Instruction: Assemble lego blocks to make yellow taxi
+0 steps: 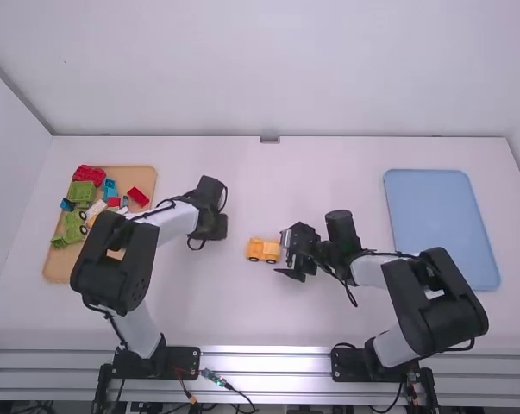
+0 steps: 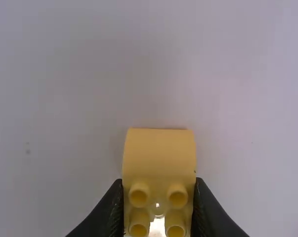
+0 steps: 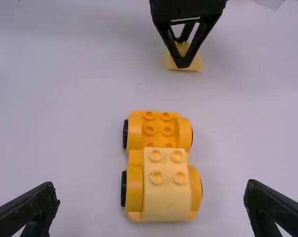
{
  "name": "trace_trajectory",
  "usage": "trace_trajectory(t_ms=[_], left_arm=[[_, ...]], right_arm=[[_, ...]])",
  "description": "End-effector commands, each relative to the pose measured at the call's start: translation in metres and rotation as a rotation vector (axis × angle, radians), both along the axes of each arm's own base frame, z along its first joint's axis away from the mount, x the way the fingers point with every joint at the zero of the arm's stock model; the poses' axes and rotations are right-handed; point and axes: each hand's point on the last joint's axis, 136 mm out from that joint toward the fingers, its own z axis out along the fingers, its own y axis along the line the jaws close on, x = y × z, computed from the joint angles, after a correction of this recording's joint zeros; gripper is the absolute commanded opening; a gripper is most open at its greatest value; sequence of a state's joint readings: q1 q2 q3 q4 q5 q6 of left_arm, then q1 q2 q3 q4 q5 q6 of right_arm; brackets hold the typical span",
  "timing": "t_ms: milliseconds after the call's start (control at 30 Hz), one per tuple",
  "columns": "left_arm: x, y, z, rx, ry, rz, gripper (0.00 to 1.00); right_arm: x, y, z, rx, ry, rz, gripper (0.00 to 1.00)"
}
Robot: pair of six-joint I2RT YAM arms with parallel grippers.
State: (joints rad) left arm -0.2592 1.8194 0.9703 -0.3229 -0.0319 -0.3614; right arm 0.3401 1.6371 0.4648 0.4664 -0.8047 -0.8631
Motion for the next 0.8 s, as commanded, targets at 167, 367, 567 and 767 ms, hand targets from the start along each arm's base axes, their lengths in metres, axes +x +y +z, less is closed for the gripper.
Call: trace_trajectory(t_ms=[167,367,567,767], left_arm=[[-0.015,-0.023,-0.004,-0.227,0.11,0.327,0.02],[-0.038,-0.016,-0.009,-0.279,0.243,0.769,0.02],[-0.08,0.016,-0.013,-0.119,0.306,1.291,0.02],[-0.065,0.012,-0.013,-0.179,0.265,1.32,0.02]], right_arm=[[0.008,0.004,0.011,0.039,0.008,-0.026,0.99],[0.008,0.004,0.011,0.04,0.006,-0.025,0.99],[0.008,0.005,0.011,0.04,0.008,-0.026,0.99],[0.008,0.004,0.011,0.04,0.008,-0.027,0.99]])
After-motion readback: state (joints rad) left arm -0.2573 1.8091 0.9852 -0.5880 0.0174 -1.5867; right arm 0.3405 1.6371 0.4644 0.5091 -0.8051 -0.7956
